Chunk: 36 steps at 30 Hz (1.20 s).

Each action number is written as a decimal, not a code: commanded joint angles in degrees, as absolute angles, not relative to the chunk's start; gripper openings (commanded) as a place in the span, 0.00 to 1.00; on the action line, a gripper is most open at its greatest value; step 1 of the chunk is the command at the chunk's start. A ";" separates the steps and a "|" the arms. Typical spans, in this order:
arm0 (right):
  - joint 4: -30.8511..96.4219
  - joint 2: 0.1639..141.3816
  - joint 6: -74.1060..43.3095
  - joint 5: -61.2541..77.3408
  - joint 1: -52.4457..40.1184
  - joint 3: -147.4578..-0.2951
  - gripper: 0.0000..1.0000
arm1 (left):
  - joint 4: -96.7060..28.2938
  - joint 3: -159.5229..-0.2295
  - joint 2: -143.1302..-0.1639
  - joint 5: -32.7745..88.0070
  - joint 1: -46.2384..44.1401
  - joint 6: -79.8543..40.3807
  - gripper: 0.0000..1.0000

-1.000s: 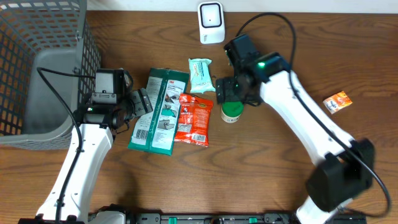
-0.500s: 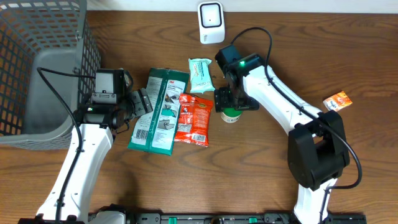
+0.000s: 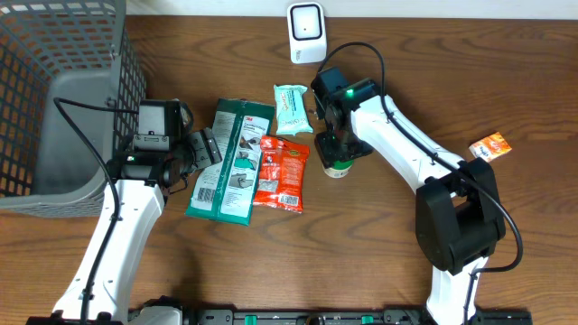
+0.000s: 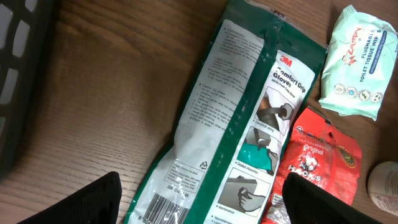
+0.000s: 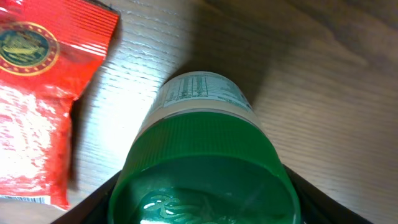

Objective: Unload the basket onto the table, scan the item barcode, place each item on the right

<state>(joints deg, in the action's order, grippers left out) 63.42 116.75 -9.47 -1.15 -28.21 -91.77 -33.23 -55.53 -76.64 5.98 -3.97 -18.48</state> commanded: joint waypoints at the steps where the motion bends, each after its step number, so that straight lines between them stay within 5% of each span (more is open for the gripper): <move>1: 63.46 117.34 -7.66 -0.62 -28.97 -91.81 0.75 | -33.39 -56.49 -76.62 5.28 -3.95 -19.20 0.83; 9: 63.22 117.34 -12.38 1.37 -28.97 -90.67 0.82 | -33.39 -56.49 -76.62 5.28 -3.95 -19.20 0.83; 20: 56.14 117.34 -12.40 0.51 -28.93 -85.65 0.78 | -33.39 -56.49 -76.62 5.28 -3.95 -19.20 0.83; 27: 56.12 117.08 -12.36 0.51 -28.93 -86.65 0.60 | -33.39 -56.49 -76.62 5.28 -3.95 -19.20 0.83; 36: 56.12 116.62 -13.96 0.54 -28.45 -87.61 0.74 | -33.39 -56.49 -76.62 5.28 -3.95 -19.20 0.83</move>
<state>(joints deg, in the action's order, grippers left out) 56.18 116.79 -10.26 0.40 -28.18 -86.17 -33.23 -55.53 -76.64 6.00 -3.97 -18.48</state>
